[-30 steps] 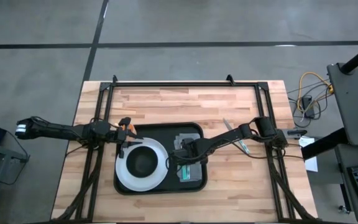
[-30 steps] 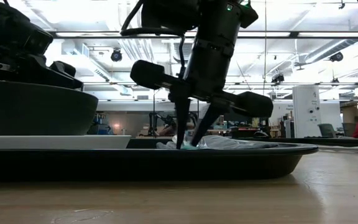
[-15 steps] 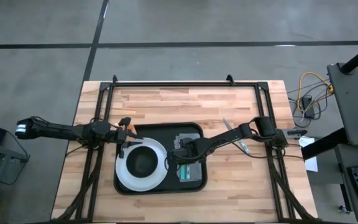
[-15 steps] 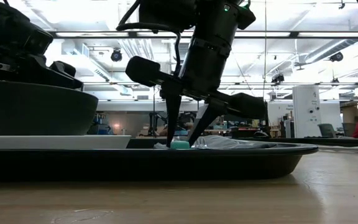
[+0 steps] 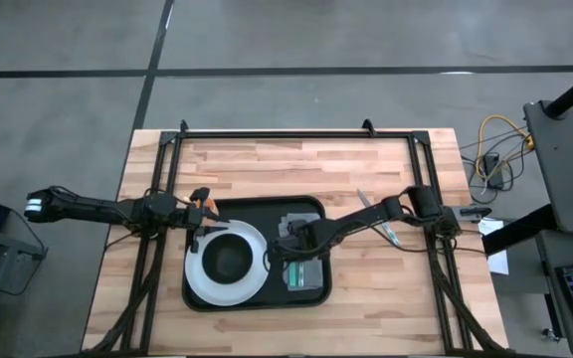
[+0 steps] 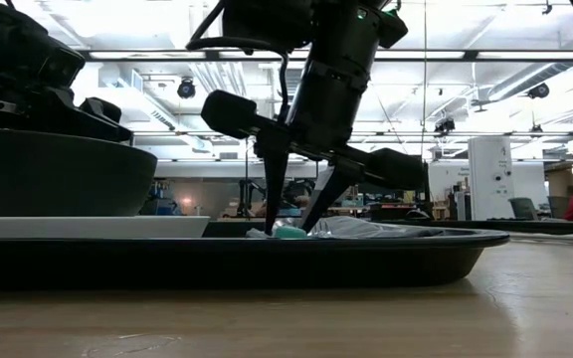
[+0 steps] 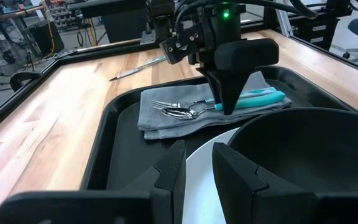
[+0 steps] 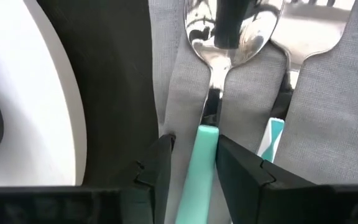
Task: Set up tray
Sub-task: Put the green spoon on the gray napkin to the left of the white fork
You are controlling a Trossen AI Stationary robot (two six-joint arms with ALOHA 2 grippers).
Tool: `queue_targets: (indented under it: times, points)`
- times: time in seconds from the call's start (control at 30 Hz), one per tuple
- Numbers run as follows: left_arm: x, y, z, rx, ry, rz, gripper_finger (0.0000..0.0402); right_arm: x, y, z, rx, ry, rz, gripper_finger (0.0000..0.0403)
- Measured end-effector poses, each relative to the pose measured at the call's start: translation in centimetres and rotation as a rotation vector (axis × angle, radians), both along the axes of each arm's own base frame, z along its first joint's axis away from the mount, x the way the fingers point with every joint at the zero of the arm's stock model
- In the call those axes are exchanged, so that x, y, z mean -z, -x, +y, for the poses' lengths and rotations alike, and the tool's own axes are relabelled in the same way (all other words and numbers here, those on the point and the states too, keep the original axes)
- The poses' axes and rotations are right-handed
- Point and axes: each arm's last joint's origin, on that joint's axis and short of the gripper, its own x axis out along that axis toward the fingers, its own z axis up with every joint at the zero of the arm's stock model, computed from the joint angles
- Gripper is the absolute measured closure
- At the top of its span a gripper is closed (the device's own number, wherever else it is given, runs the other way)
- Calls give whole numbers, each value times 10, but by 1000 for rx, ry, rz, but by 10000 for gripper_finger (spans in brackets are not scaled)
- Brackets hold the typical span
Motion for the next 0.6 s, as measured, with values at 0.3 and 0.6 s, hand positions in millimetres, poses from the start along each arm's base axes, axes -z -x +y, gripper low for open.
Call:
queue_targets:
  times: [0.3, 0.6]
  points:
    - [0, 0, 0, 0, 0, 1, 340, -7, 1, -5, 4, 1, -12, 289]
    - [0, 0, 0, 0, 0, 0, 340, -18, 6, -9, -8, 18, 1, 287]
